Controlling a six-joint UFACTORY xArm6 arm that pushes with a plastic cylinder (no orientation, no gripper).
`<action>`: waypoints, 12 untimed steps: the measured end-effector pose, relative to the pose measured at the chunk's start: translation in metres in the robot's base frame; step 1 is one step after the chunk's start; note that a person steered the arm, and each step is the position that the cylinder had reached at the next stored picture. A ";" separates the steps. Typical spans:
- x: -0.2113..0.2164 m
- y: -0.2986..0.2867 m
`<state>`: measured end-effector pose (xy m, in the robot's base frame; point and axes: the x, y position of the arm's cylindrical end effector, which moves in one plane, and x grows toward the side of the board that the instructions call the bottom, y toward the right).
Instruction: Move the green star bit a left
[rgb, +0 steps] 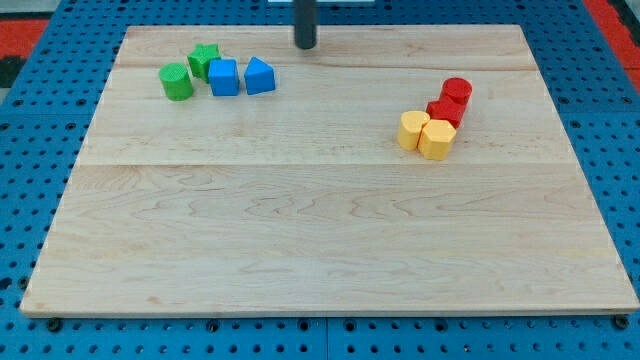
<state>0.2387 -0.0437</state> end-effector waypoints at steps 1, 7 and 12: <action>0.005 -0.023; -0.007 -0.089; 0.023 -0.212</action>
